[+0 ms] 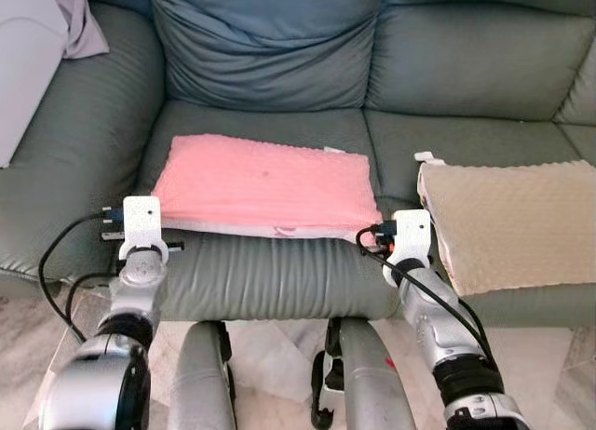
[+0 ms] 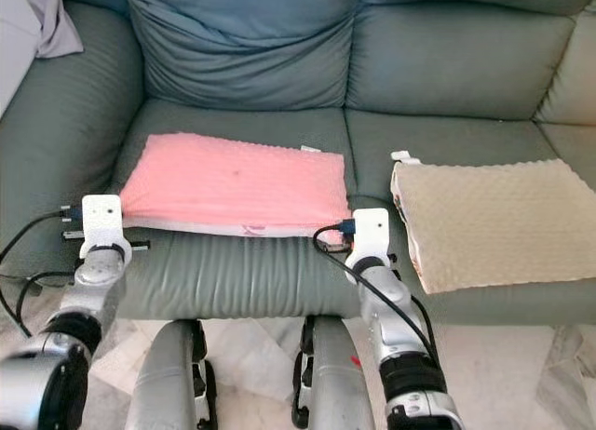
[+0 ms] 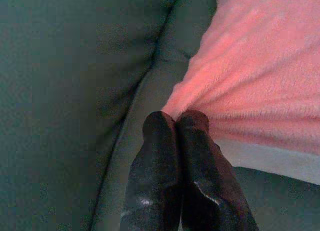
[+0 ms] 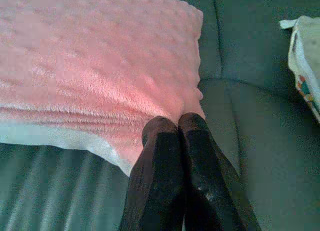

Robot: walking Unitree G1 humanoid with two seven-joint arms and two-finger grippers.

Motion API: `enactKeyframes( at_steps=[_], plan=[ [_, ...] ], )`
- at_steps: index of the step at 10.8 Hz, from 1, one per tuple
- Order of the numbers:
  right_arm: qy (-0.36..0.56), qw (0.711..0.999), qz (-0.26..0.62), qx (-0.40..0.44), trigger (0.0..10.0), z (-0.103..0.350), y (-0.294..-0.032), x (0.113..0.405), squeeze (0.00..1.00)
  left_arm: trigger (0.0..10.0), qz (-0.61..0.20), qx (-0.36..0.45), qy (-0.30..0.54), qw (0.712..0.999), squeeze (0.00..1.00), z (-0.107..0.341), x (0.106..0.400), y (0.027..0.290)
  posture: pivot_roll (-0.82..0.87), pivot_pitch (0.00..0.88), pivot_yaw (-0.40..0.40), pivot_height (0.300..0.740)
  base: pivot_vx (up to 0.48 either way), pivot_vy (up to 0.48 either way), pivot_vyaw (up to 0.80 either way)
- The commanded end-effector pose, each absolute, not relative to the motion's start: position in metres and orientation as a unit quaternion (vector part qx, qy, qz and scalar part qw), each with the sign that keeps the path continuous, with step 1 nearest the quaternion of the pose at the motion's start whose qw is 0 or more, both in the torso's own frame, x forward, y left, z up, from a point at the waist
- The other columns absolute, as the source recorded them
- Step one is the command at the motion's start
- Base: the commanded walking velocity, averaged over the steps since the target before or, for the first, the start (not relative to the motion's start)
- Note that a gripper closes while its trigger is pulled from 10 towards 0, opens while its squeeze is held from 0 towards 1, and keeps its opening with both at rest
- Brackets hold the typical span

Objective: Move the pillow to the sofa

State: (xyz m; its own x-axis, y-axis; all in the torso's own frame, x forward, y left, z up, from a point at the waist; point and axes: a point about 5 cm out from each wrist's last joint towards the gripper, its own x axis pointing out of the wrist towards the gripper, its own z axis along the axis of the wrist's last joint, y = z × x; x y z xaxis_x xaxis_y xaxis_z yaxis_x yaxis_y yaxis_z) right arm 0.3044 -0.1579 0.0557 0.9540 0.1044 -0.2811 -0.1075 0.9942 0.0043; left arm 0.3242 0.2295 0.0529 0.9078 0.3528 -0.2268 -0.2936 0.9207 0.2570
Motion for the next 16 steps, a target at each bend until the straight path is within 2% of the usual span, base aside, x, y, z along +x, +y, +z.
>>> enactKeyframes(
  at_steps=[1,3,4,5,6,12,13,16],
  plan=[
    [0.157,0.987,-0.037,-0.024,10.0,0.051,-0.2,0.298,0.0,10.0,0.224,0.116,0.152,0.956,0.0,0.048,0.312,0.255,-0.03,0.218,-0.063,0.632,0.0,0.0,0.0],
    [0.16,0.986,-0.044,-0.025,10.0,0.05,-0.204,0.299,0.0,10.0,0.225,0.122,0.15,0.955,0.0,0.047,0.305,0.259,-0.02,0.215,-0.065,0.632,0.0,0.0,0.0],
    [0.16,0.986,-0.044,-0.023,10.0,0.05,-0.206,0.301,0.11,10.0,0.228,0.121,0.152,0.954,0.0,0.047,0.302,0.26,-0.02,0.214,-0.065,0.632,0.0,0.0,0.0],
    [0.159,0.986,-0.041,-0.017,10.0,0.05,-0.205,0.302,1.0,10.0,0.226,0.113,0.154,0.955,0.53,0.047,0.301,0.26,-0.02,0.212,-0.065,0.632,0.0,0.0,0.0],
    [0.158,0.986,-0.042,-0.018,10.0,0.05,-0.205,0.303,1.0,10.0,0.225,0.105,0.151,0.957,1.0,0.048,0.302,0.26,-0.02,0.207,-0.064,0.632,0.0,0.0,0.0],
    [0.14,0.989,-0.044,-0.023,10.0,0.055,-0.203,0.306,1.0,10.0,0.218,0.093,0.15,0.96,1.0,0.051,0.296,0.254,-0.01,0.203,-0.065,0.632,0.0,0.0,0.0],
    [0.131,0.99,-0.032,-0.032,10.0,0.057,-0.2,0.306,1.0,10.0,0.212,0.102,0.131,0.963,1.0,0.059,0.288,0.253,-0.01,0.201,-0.059,0.632,0.0,0.0,0.0],
    [0.105,0.994,0.03,-0.031,10.0,0.066,-0.186,0.312,1.0,10.0,0.209,0.149,0.075,0.964,1.0,0.085,0.234,0.253,0.03,0.21,-0.055,0.632,0.0,0.0,0.0]
  ],
)
